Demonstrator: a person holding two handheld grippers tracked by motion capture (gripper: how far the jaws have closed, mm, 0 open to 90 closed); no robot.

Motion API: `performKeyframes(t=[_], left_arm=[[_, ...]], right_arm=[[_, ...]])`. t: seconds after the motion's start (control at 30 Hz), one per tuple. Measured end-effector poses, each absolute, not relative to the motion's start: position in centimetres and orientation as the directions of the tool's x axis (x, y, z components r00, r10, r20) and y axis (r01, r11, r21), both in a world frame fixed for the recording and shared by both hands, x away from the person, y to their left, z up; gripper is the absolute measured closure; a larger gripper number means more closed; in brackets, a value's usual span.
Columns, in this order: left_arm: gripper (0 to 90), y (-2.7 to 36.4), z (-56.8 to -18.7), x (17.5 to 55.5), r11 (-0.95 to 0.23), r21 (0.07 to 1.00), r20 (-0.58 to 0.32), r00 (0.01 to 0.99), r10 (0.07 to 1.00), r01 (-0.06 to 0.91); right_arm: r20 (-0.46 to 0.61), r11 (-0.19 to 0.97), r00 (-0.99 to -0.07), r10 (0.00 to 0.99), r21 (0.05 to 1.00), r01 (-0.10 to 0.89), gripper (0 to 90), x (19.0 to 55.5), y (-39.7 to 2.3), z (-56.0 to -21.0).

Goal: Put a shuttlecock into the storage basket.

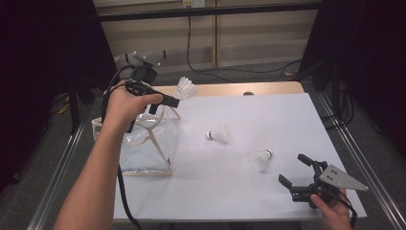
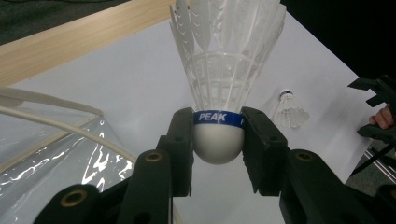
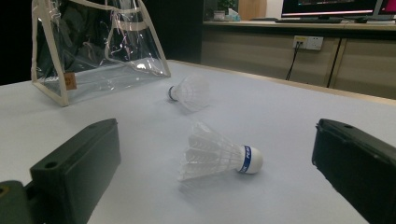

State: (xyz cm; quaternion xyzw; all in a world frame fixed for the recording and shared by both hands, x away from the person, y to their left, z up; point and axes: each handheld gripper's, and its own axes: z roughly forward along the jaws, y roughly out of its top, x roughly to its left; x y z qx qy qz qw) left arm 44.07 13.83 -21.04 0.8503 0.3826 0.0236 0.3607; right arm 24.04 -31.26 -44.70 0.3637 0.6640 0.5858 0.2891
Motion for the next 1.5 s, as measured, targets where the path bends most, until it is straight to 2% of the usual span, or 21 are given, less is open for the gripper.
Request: performKeyframes(t=[1.5], left_arm=[[65.6,16.4,-20.0,44.7,-0.409,0.638,-0.223,0.664,0.714,0.653]], right_arm=[[0.040,0.049,-0.563,0.826,0.988,0.144,1.1,24.0,-31.4,-44.7]])
